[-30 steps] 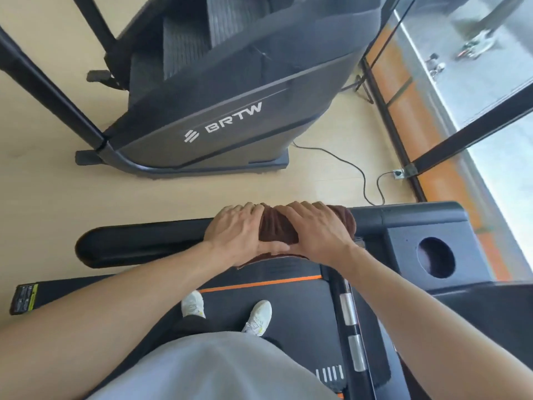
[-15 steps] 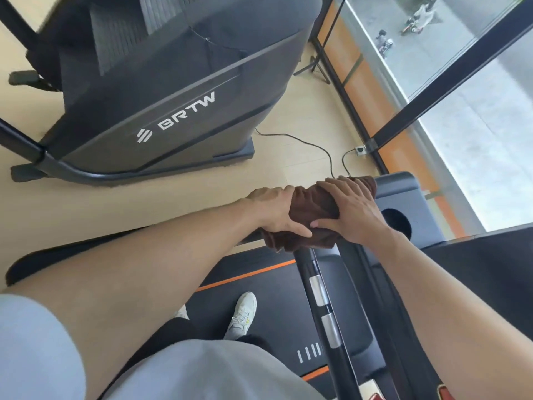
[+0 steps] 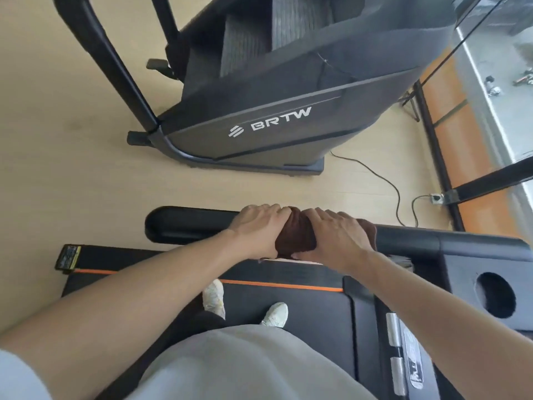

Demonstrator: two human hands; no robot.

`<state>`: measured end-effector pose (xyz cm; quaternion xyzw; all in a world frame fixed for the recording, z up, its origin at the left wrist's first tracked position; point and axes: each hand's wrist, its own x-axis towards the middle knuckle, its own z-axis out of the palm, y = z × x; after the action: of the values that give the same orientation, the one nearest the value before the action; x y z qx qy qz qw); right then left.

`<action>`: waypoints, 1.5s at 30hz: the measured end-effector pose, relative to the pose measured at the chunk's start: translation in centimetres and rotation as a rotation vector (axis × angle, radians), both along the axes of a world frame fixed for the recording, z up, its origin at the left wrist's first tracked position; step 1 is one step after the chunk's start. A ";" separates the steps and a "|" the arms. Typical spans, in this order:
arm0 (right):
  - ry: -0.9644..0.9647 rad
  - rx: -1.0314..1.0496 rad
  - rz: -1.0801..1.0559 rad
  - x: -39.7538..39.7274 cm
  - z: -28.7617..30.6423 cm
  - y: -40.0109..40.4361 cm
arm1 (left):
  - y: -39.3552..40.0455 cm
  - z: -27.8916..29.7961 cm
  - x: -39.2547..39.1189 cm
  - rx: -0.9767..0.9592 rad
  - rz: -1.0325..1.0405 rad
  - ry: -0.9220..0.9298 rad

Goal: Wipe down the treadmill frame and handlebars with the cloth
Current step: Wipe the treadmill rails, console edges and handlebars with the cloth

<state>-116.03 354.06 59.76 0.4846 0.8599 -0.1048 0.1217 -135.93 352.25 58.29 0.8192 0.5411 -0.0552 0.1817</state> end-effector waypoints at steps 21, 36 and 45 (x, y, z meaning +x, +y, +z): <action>0.019 0.194 0.315 -26.3 -3.4 -4.1 | -8.0 -3.7 -21.6 -0.093 0.615 -0.518; 0.249 0.298 -0.075 -3.0 -3.4 -4.9 | -0.8 -0.8 -5.0 0.082 -0.069 -0.031; 0.699 0.307 -1.084 6.6 -1.2 -8.7 | 2.5 0.9 10.4 0.008 -0.210 -0.107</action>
<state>-109.42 345.40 58.59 0.7979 0.4883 -0.1785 -0.3051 -125.52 354.75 59.21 0.8739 0.4421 -0.0280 0.2002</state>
